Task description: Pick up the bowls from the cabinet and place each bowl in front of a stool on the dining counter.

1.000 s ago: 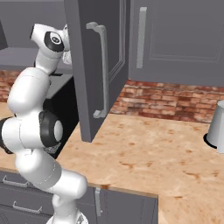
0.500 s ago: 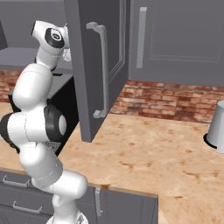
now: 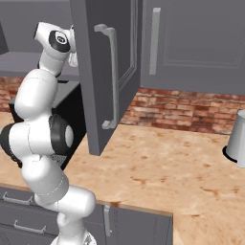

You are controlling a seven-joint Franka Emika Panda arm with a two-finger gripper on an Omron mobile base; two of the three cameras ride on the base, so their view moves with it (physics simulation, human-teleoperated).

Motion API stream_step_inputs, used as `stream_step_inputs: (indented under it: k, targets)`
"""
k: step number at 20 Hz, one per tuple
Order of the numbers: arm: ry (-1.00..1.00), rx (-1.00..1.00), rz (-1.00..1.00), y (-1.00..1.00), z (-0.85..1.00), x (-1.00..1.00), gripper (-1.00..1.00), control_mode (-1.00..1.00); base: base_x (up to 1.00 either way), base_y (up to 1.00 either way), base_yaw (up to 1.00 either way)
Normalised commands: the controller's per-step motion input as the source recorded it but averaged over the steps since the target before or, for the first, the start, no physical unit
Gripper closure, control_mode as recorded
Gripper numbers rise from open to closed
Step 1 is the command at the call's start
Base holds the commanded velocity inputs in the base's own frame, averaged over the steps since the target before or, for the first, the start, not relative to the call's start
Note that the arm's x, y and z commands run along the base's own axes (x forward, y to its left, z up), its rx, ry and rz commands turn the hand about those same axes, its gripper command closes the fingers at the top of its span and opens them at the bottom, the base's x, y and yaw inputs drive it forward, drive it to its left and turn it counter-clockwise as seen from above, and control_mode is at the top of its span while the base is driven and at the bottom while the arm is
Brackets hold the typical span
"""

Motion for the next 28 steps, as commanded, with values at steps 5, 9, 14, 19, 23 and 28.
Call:
stream_step_inputs:
  k: [5,9,14,19,23,28]
  targets:
    - [0.0,0.0,0.0,0.0,-0.01,-0.01,1.0,-1.0,0.0,0.0,0.0]
    - [0.0,0.0,0.0,0.09,0.0,-0.23,1.0,-1.0,0.0,0.0,0.0]
    - [0.0,0.0,0.0,0.23,-0.02,-0.39,1.0,-1.0,0.0,0.0,0.0]
    - [0.0,0.0,0.0,0.18,-0.02,-0.62,1.0,-1.0,0.0,0.0,0.0]
    - [0.0,0.0,0.0,0.05,0.0,-0.92,1.0,-1.0,0.0,0.0,0.0]
    - [-0.01,0.0,0.0,0.15,0.0,-1.0,1.0,-1.0,0.0,0.0,0.0]
